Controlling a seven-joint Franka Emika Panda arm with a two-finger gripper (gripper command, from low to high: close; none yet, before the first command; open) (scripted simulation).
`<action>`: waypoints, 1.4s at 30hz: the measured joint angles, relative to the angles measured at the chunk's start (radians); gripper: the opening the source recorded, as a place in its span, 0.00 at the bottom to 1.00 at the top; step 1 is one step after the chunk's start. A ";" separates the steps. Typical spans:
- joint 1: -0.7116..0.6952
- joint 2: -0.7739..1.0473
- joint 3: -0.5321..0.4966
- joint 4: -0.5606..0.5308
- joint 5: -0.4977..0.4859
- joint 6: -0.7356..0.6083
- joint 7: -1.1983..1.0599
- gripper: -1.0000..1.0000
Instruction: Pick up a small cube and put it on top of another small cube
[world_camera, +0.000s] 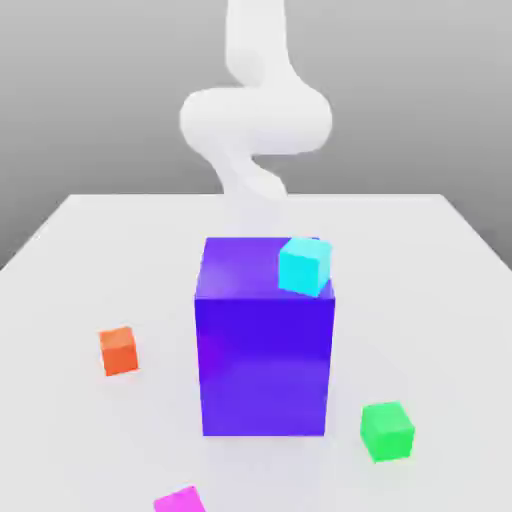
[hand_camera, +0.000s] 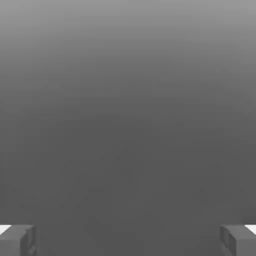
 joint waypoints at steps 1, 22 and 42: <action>0.007 0.026 -0.007 0.000 -0.014 0.007 -0.039 0.50; 0.151 0.529 -0.224 0.007 -0.121 0.154 -0.913 0.50; 0.031 1.019 -0.170 0.009 0.110 0.306 -1.975 0.50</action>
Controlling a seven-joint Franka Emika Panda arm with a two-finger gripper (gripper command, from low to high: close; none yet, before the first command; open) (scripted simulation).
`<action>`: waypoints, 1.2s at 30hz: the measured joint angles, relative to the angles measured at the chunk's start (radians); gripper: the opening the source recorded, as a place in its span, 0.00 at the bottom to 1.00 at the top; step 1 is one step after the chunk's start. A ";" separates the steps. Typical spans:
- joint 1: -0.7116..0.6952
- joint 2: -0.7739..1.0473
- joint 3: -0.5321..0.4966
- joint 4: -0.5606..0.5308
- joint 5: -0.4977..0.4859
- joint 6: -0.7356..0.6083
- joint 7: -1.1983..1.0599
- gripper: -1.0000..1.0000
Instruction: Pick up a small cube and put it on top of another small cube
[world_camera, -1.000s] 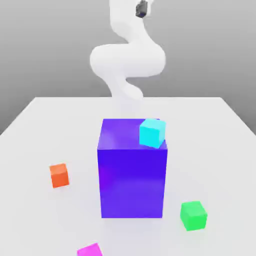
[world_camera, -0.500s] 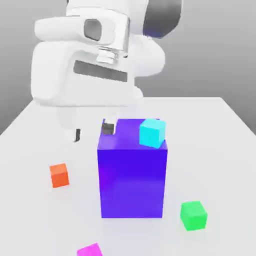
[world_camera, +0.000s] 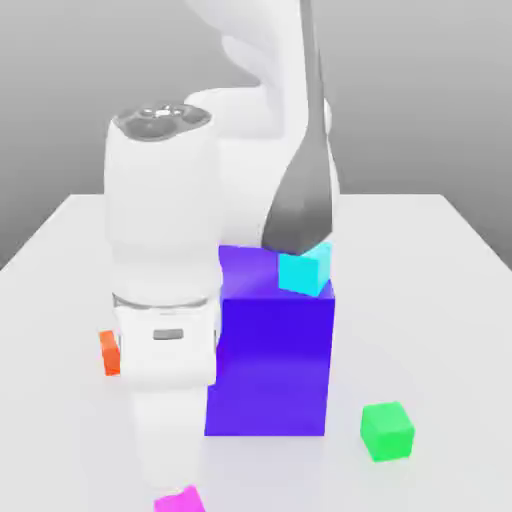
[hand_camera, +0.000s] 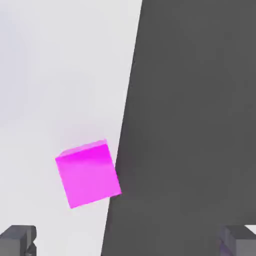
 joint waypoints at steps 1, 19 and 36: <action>-0.016 0.023 0.014 0.000 0.009 0.007 -0.052 0.50; -0.071 0.117 0.067 0.009 0.030 0.049 -0.187 0.00; 0.321 -0.043 0.055 -0.085 -0.140 0.034 0.539 0.00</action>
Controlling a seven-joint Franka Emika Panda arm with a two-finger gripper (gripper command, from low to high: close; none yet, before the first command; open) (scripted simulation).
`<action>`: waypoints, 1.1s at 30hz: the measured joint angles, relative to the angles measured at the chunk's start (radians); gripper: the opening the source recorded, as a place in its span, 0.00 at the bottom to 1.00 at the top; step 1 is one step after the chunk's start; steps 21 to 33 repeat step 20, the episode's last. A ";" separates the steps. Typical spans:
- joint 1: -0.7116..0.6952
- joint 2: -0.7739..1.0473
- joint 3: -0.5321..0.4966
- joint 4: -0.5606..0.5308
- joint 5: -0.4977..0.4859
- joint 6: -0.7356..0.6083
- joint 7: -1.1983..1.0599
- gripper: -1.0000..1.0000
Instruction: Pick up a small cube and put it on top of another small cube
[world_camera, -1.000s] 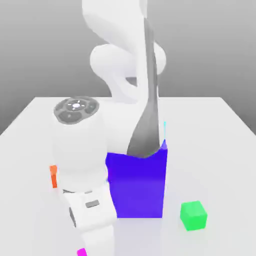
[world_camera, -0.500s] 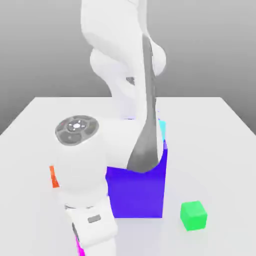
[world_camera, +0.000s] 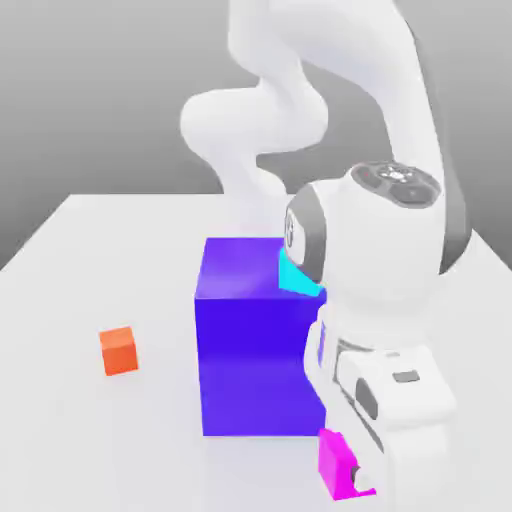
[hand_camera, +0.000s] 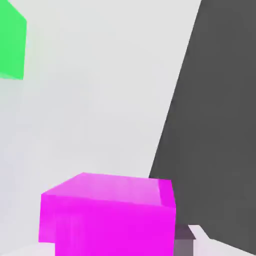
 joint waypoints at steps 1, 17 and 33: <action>0.015 -0.018 0.002 -0.019 -0.005 -0.002 0.034 0.00; 0.108 -0.061 0.069 -0.251 0.101 0.142 0.243 0.00; 0.106 -0.040 0.071 -0.251 0.105 0.162 0.240 1.00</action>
